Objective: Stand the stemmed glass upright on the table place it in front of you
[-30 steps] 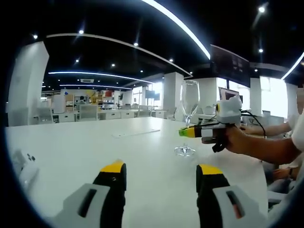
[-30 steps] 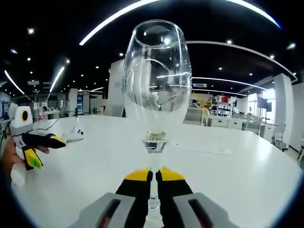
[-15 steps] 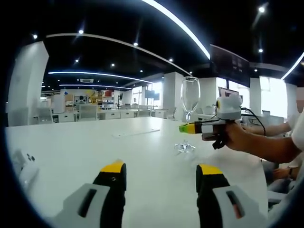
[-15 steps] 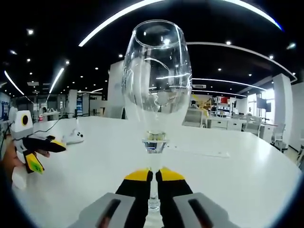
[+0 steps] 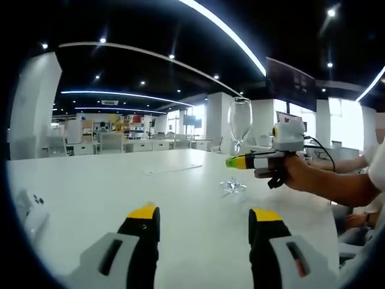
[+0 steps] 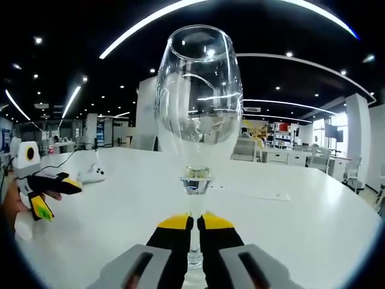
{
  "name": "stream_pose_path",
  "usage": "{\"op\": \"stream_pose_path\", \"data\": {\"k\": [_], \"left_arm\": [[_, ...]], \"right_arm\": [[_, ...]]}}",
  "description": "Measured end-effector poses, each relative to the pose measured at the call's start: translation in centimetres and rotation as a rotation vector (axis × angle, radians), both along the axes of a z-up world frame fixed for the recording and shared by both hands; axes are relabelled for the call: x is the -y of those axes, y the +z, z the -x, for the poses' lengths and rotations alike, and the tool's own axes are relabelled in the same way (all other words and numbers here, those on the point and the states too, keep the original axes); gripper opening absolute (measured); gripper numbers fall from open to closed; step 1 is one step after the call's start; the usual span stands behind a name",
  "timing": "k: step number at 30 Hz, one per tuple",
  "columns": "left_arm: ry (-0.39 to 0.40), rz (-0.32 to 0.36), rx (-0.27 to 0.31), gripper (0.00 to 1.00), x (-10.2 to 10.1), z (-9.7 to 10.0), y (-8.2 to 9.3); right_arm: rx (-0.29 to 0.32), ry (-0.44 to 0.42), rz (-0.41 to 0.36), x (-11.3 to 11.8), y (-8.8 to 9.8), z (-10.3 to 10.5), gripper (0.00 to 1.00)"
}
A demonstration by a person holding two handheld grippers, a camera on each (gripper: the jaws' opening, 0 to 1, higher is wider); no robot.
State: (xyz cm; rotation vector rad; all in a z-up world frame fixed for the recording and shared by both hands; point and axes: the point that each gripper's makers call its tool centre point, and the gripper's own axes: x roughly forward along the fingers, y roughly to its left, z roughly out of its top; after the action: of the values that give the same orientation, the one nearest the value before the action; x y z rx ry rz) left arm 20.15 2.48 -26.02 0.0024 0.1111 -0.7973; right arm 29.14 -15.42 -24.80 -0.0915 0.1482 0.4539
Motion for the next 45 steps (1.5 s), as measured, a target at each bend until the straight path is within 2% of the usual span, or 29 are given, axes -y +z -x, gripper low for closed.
{"op": "stream_pose_path", "data": {"k": [18, 45], "left_arm": [[0.008, 0.006, 0.002, 0.59, -0.1, 0.0, 0.1], [0.069, 0.019, 0.016, 0.59, -1.1, -0.6, 0.4]], "right_arm": [[-0.007, -0.01, -0.011, 0.1, 0.3, -1.0, 0.09], [-0.01, -0.013, -0.007, -0.1, 0.5, -3.4, 0.09]]}}
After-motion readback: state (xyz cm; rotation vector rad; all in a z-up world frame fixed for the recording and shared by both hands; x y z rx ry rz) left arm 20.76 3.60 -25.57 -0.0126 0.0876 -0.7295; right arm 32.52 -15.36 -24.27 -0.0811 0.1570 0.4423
